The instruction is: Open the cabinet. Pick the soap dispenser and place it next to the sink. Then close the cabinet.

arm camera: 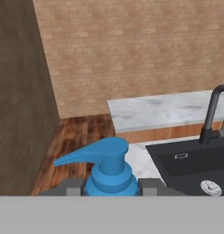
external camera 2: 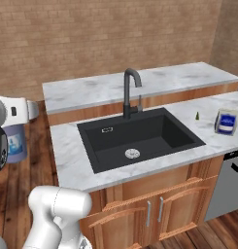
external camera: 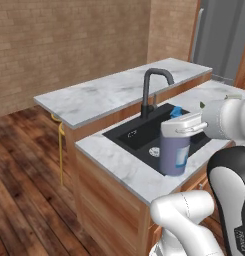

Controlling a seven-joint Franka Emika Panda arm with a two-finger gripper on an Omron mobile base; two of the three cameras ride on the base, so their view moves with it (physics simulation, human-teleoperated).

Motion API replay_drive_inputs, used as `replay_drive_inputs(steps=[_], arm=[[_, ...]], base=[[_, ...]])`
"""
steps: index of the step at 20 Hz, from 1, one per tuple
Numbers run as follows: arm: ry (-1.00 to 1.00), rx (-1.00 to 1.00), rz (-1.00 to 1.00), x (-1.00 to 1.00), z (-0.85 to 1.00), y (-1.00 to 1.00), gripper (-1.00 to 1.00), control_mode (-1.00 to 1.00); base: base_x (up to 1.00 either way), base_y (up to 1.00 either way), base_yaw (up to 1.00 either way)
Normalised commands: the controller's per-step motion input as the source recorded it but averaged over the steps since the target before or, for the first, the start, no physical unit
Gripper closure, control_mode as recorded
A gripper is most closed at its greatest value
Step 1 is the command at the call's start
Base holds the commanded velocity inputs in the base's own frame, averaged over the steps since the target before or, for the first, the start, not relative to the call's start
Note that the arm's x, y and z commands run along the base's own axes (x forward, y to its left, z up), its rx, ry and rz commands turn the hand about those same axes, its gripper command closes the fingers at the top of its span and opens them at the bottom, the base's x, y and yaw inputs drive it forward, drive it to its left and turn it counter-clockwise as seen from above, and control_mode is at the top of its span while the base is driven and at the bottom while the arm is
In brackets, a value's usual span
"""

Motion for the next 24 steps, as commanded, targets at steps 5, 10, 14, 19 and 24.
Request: replay_drive_inputs(steps=[5, 10, 14, 19, 24], arm=[[0.00, 0.00, 0.00, 0.00, 0.00, 0.00, 1.00, 1.00], [0.00, 0.00, 0.00, 0.00, 0.00, 0.00, 1.00, 1.00], [0.00, 0.00, 0.00, 0.00, 0.00, 0.00, 1.00, 1.00], [0.00, 0.00, 0.00, 0.00, 0.00, 0.00, 1.00, 1.00], [0.00, 0.00, 0.00, 0.09, 0.00, -0.03, 1.00, -1.00]], base=[[0.00, 0.00, 0.00], [0.00, 0.00, 0.00], [0.00, 0.00, 0.00], [0.00, 0.00, 0.00], [0.02, 0.00, 0.00]])
